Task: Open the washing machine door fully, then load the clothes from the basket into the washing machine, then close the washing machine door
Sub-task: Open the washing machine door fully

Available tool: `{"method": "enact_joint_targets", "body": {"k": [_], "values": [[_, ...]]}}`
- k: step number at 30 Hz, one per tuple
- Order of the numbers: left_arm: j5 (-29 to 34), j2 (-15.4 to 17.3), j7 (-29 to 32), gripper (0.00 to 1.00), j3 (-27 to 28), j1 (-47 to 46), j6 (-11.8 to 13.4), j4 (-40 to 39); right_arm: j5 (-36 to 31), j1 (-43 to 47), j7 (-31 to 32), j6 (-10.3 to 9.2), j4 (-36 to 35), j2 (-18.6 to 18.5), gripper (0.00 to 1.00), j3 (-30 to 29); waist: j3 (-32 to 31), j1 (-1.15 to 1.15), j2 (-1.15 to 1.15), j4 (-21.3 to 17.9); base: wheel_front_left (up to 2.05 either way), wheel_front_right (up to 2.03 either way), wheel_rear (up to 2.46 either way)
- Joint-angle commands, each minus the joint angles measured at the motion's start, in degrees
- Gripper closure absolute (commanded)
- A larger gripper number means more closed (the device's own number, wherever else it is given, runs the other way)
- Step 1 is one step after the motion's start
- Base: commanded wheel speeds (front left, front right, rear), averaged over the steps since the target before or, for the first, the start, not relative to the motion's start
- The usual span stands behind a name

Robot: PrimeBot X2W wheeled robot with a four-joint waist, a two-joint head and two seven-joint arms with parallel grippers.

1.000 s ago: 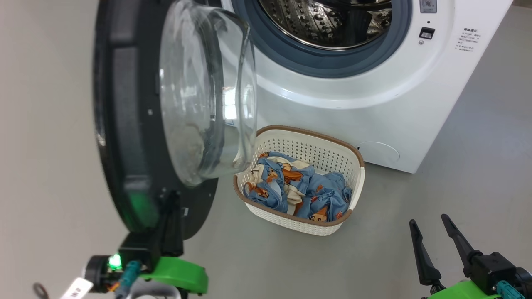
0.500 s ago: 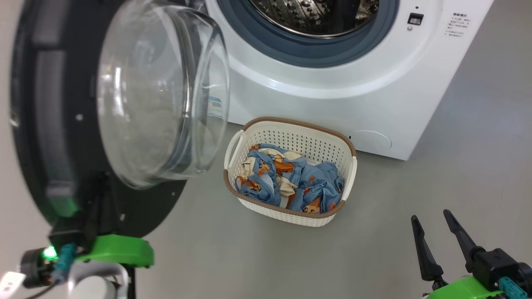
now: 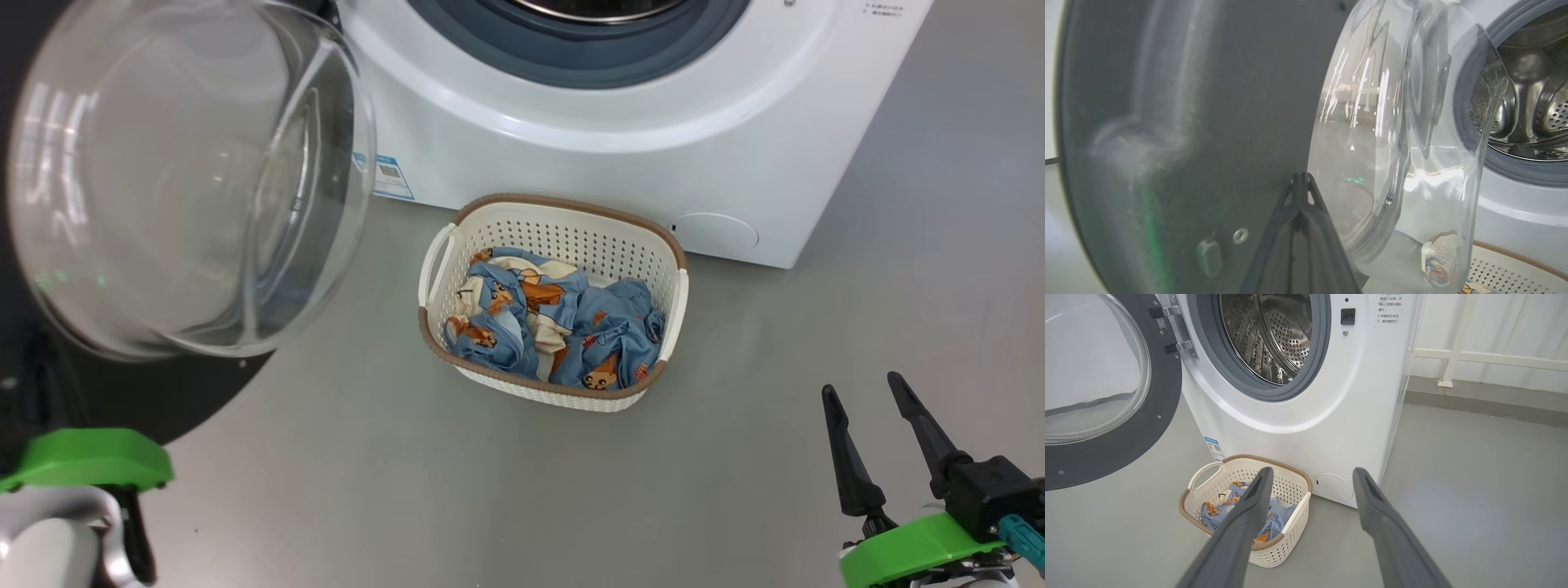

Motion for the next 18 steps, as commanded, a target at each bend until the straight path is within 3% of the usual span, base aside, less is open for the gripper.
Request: {"method": "enact_joint_targets", "body": {"k": [1,18], "values": [[-0.77,3.7,-0.35,1.0,4.79,-2.61,-0.57,0.72,0.56,-1.63,-0.5,0.09,-1.65,-0.67,0.0,1.28,0.8,0.0,0.0,-0.41,0.0,0.0,0.0],[-2.35,6.26,-0.35,1.0,13.25,-9.53,-9.21,13.71,0.51,-3.09,-0.5,0.09,-2.08,-1.64,0.0,0.72,2.22,0.0,0.0,-1.13,0.0,0.0,0.0]]}}
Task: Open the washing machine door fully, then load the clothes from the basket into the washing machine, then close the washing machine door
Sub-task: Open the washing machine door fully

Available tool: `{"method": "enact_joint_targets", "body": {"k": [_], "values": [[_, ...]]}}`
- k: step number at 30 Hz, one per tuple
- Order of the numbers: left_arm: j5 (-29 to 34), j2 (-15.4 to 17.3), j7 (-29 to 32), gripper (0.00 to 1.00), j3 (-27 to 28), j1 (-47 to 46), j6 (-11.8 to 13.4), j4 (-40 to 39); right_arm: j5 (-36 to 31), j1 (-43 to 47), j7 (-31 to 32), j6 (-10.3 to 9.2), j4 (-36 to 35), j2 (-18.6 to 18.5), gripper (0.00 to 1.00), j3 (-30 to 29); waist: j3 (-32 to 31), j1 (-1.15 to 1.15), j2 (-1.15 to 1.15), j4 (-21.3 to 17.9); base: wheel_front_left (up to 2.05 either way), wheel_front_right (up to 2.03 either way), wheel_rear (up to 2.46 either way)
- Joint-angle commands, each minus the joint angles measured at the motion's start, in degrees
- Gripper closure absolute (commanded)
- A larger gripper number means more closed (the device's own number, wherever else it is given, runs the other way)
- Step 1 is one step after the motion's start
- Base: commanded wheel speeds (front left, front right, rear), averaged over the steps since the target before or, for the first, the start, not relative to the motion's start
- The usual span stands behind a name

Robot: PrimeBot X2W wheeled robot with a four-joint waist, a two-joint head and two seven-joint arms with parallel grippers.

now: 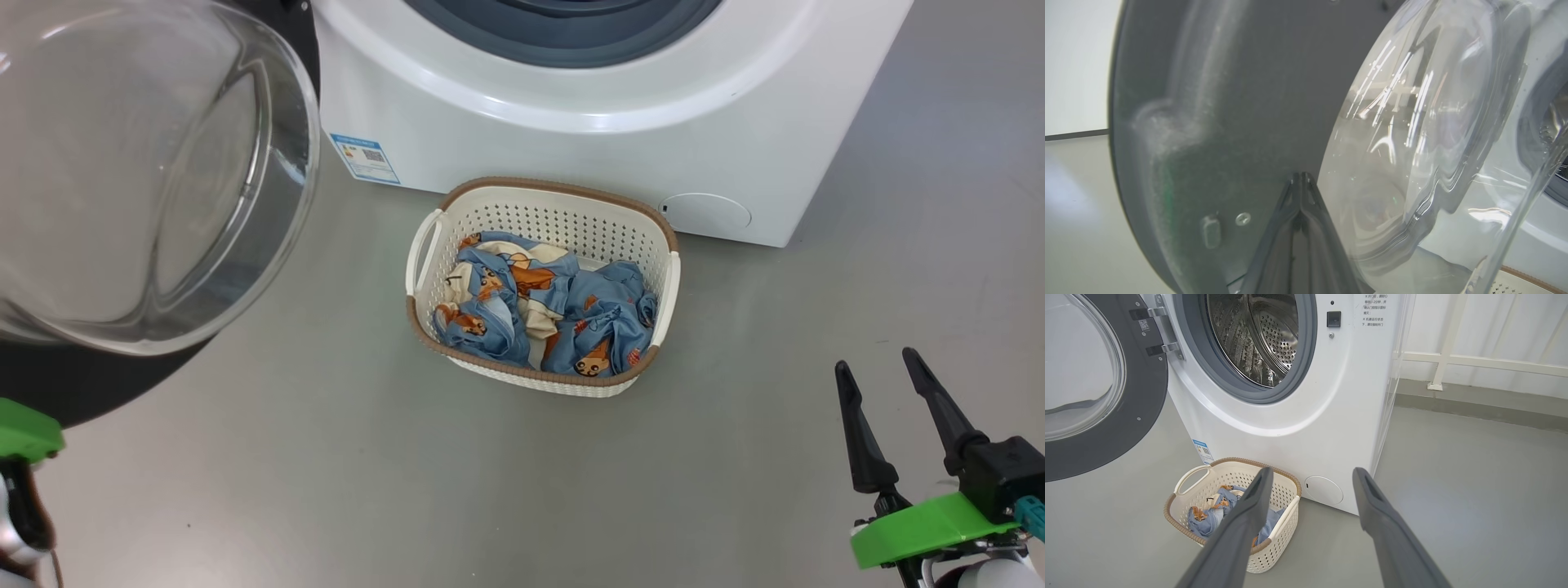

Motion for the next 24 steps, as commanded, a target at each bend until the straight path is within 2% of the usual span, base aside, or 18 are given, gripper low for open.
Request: {"method": "enact_joint_targets", "body": {"k": [1,7,12,19,24], "values": [[-0.34,4.34,-0.34,1.0,3.4,-2.51,-0.43,0.48,0.47,-1.59,-0.5,0.09,-1.4,-0.45,0.0,1.44,0.03,0.0,0.0,-0.11,0.0,0.0,0.0],[0.0,5.12,-0.34,1.0,4.87,-4.92,-2.51,4.93,0.38,-1.74,-0.5,0.09,-1.24,-0.46,0.0,1.74,-0.03,0.0,0.0,-0.51,0.0,0.0,0.0],[1.35,4.3,-0.35,1.0,6.0,-5.2,-3.32,5.59,0.36,-1.81,-0.5,0.09,-1.26,-0.42,0.0,1.54,-0.13,0.0,0.0,-0.54,0.0,0.0,0.0],[5.09,2.31,-0.35,1.0,8.3,-0.85,-4.17,0.74,0.31,-1.75,-0.5,0.09,-1.21,-0.13,0.0,1.63,-0.76,0.0,0.0,-0.84,0.0,0.0,0.0],[8.32,-0.48,-0.35,1.0,9.97,4.89,-3.71,-5.59,0.26,-1.51,-0.5,0.09,-0.97,0.21,0.0,1.75,-1.97,0.0,0.0,-1.05,0.0,0.0,0.0]]}}
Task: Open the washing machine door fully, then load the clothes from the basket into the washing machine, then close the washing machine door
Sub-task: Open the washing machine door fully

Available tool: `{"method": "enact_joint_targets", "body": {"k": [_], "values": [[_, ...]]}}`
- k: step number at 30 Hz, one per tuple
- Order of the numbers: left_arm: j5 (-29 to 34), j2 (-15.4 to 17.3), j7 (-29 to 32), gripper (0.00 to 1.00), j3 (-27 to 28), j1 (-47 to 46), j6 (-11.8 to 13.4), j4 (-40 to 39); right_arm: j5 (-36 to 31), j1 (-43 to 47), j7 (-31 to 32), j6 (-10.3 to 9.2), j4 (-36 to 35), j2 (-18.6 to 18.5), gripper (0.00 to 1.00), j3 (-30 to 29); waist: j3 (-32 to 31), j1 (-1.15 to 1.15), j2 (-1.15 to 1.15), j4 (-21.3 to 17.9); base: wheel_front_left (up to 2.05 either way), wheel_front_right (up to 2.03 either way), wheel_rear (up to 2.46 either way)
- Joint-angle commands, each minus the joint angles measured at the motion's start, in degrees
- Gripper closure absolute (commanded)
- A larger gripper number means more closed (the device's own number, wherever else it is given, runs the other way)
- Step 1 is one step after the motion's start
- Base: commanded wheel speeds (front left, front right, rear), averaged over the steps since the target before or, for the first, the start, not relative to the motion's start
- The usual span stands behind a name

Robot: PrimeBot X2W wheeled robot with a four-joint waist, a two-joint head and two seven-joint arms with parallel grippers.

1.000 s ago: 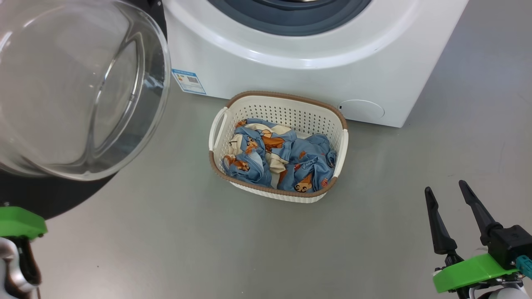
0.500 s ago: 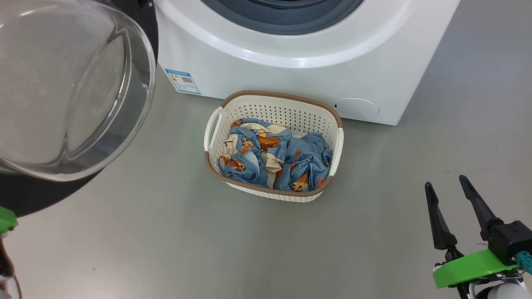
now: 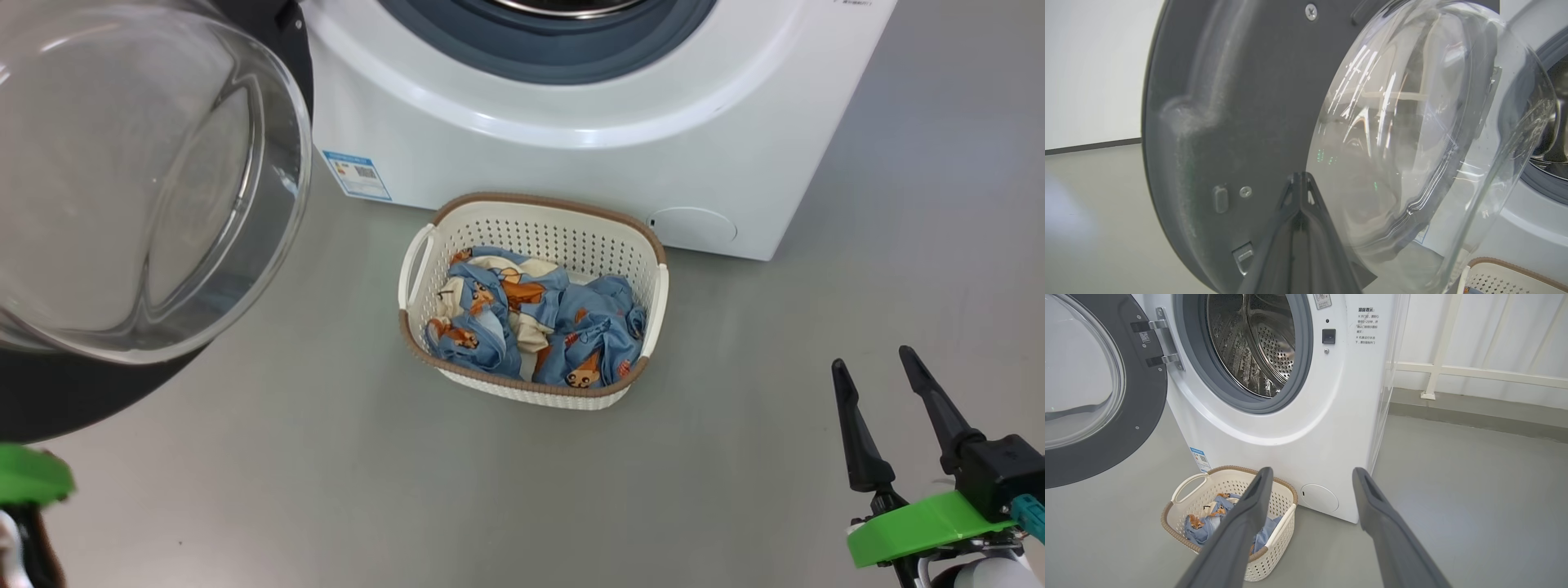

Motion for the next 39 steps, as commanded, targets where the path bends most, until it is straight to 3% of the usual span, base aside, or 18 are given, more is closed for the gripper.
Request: {"method": "enact_joint_targets", "body": {"k": [1,9,16,17,18,20,21,22,39], "values": [[1.25,1.86,-0.36,1.0,2.65,1.72,0.28,-3.23,0.2,-0.69,-0.5,0.09,-1.24,0.17,0.0,1.64,-0.67,0.0,0.0,-0.12,0.0,0.0,0.0],[6.13,-3.93,-0.36,1.0,1.74,12.36,0.47,-15.97,-0.29,0.52,-0.5,0.09,-1.18,1.04,0.0,2.03,-3.5,0.0,0.0,-0.75,0.0,0.0,0.0],[8.31,-7.48,-0.35,1.0,-3.25,20.13,-1.47,-23.55,-0.68,2.33,-0.5,0.09,-1.66,2.02,0.0,2.27,-6.3,0.0,0.0,-2.27,0.0,0.0,0.0],[8.42,-7.77,-0.33,0.96,-4.03,20.78,-1.82,-24.23,-0.77,2.6,-0.5,0.09,-1.78,2.14,0.0,2.32,-6.65,0.0,0.0,-2.58,0.0,0.0,0.0],[8.56,-8.02,-0.26,0.85,-4.85,21.33,-2.18,-24.82,-0.88,2.88,-0.5,0.09,-1.87,2.25,0.0,2.32,-7.02,0.0,0.0,-2.87,0.0,0.0,0.0],[8.75,-8.35,0.17,0.29,-6.56,22.25,-3.1,-25.65,-0.95,3.39,-0.5,0.09,-2.01,2.47,0.0,2.38,-7.78,0.0,0.0,-3.52,0.0,0.0,0.0],[8.85,-8.51,0.34,0.07,-7.16,22.62,-3.3,-25.95,-0.98,3.62,-0.5,0.09,-2.08,2.57,0.0,2.43,-8.13,0.0,0.0,-3.86,0.0,0.0,0.0],[8.98,-8.55,0.62,0.0,-7.92,22.93,-3.7,-26.17,-1.01,3.85,-0.5,0.09,-2.13,2.65,0.0,2.51,-8.48,0.0,0.0,-4.21,0.0,0.0,0.0],[9.55,-9.07,3.46,0.0,-13.45,23.97,-5.5,-24.02,-1.14,6.96,-0.5,0.09,-2.95,3.7,0.0,3.76,-13.23,0.0,0.0,-11.82,0.0,0.0,0.0]]}}
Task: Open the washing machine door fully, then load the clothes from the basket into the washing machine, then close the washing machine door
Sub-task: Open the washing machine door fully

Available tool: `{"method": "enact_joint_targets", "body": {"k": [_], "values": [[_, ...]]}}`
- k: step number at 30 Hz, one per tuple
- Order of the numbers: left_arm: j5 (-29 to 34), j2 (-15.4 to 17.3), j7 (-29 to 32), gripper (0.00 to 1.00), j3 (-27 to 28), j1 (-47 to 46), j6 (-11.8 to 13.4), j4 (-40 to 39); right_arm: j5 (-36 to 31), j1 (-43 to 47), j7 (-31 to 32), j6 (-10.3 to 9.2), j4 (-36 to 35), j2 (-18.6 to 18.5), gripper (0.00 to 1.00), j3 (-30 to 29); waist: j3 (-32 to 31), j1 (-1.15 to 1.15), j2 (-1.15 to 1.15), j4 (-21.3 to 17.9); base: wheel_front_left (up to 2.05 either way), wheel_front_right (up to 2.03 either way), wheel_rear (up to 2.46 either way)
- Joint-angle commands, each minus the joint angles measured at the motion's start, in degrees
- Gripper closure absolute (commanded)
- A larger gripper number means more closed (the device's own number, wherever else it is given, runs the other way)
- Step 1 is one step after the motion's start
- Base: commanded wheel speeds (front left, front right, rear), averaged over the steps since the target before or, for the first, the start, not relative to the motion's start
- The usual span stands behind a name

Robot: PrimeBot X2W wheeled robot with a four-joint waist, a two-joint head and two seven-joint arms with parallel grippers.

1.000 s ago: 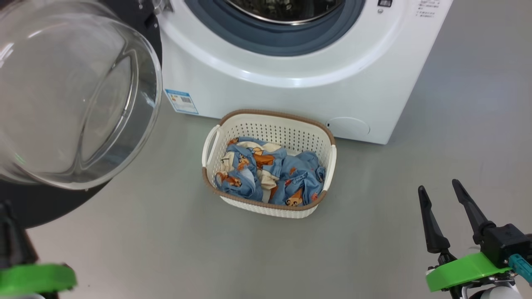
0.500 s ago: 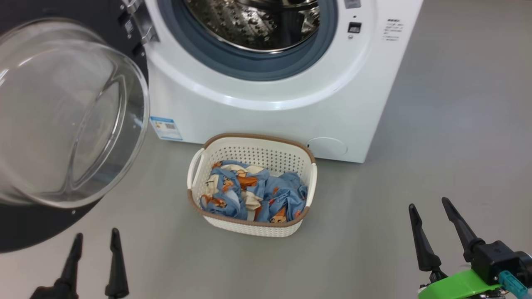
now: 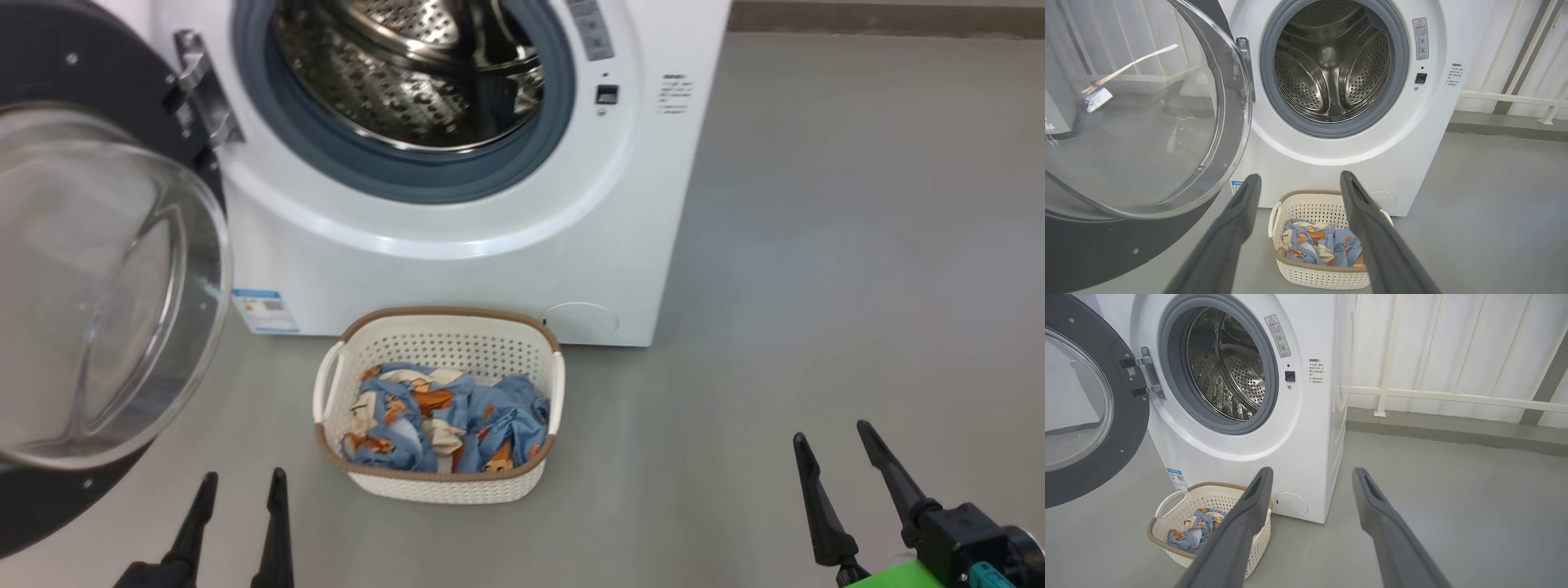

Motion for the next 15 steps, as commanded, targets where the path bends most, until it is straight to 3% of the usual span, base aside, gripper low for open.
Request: {"method": "enact_joint_targets", "body": {"k": [1,15], "values": [[0.25,0.52,0.11,0.0,1.41,-0.92,-0.59,-0.74,-0.42,-0.14,-0.5,0.09,-1.66,-0.15,0.0,1.87,-1.53,0.0,0.0,-2.22,0.0,0.0,0.0],[0.07,0.53,0.36,0.0,0.26,-1.27,-0.44,0.86,-0.28,1.48,-0.2,0.09,-3.4,0.02,0.0,2.11,-2.14,0.0,0.0,-5.47,0.0,0.0,0.0]]}}
